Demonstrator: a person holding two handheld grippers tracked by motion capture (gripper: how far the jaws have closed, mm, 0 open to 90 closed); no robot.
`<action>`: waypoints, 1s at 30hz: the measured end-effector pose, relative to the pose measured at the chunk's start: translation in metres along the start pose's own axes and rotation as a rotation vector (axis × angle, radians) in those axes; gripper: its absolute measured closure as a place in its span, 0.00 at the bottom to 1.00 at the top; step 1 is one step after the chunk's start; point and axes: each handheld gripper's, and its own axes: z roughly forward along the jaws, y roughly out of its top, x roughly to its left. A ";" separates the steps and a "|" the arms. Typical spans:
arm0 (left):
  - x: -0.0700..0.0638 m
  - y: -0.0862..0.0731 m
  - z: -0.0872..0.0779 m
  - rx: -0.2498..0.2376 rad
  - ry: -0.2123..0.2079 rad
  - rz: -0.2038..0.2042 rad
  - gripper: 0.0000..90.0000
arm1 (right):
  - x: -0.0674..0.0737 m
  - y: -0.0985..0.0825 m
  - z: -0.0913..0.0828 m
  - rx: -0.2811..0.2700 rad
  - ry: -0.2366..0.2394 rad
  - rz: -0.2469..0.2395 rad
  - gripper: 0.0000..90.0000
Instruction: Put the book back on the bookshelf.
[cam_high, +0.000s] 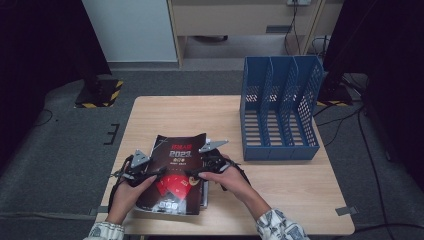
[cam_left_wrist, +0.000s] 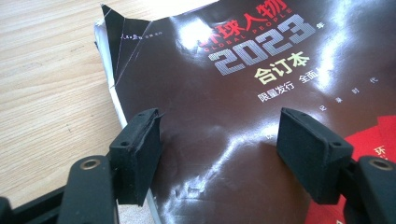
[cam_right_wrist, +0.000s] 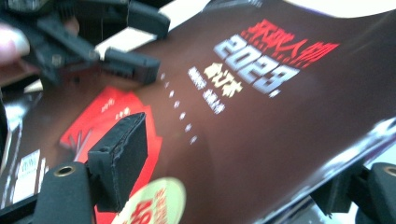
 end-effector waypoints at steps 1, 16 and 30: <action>0.000 0.000 0.000 -0.001 0.000 0.001 0.34 | -0.002 0.003 0.000 -0.008 0.001 0.009 0.26; 0.001 0.000 0.000 -0.003 -0.006 -0.002 0.34 | -0.010 0.040 0.018 0.052 -0.006 0.024 0.30; 0.000 0.000 0.001 -0.005 -0.021 0.001 0.29 | -0.005 0.040 0.028 0.071 -0.052 0.084 0.65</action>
